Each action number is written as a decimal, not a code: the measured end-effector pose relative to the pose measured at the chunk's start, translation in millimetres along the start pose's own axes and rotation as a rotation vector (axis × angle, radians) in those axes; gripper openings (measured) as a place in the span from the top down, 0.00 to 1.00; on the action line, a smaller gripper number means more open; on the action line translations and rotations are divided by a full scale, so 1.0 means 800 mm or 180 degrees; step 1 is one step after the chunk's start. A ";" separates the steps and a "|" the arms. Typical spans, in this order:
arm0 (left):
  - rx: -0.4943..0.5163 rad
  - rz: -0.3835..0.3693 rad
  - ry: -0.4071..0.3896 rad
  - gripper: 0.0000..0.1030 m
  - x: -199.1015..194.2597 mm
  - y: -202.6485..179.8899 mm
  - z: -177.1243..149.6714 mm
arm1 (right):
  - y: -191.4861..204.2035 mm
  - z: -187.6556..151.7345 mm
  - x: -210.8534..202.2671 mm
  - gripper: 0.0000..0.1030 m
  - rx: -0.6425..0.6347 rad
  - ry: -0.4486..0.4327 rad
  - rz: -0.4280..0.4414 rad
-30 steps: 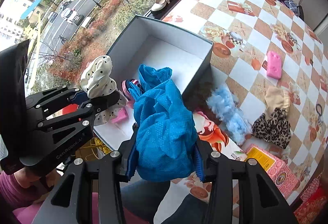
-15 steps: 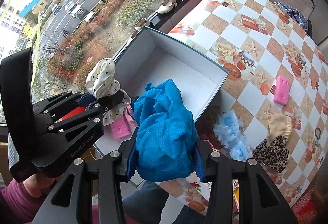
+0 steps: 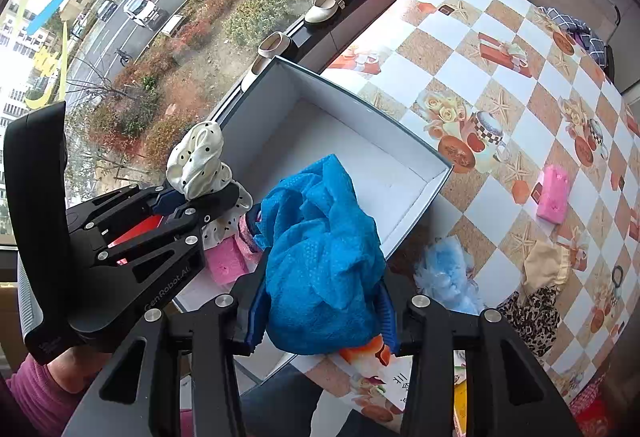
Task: Organize soft objects
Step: 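Lower scrunchie and blue cloth into the white box and open both tools, then move both tools back from the box to the table items, then grasp pink sponge with left tool while right tool grasps leopard-print scrunchie, then lift and carry the sponge and leopard scrunchie in both tools toward the box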
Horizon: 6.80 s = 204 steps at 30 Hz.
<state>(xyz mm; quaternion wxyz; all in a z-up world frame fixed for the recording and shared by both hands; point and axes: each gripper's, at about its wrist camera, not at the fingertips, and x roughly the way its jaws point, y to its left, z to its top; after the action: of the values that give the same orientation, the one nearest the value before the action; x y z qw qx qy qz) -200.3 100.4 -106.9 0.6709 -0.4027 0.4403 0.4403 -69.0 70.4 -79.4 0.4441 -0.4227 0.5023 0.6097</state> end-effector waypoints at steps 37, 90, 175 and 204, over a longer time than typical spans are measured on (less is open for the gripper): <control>0.0017 0.0085 0.0065 0.78 0.018 -0.002 0.004 | -0.001 0.017 0.018 0.55 0.0020 0.0066 -0.0041; 0.1449 -0.0392 0.0517 0.15 0.008 -0.236 -0.002 | -0.309 -0.154 -0.103 0.01 0.2134 -0.0083 -0.0042; 0.1106 -0.0048 0.0633 0.53 0.188 -0.394 0.090 | -0.463 -0.269 -0.005 0.70 0.2179 -0.0229 -0.0064; 0.1207 -0.0246 0.0495 0.53 0.014 -0.245 -0.042 | -0.216 -0.153 -0.051 0.69 0.0923 -0.0286 0.0170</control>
<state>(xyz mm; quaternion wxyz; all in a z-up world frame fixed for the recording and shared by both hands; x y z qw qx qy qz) -20.9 15.5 -97.2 0.7151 -0.3186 0.5500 0.2911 116.5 -37.9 -97.9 0.5061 -0.3130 0.5757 0.5607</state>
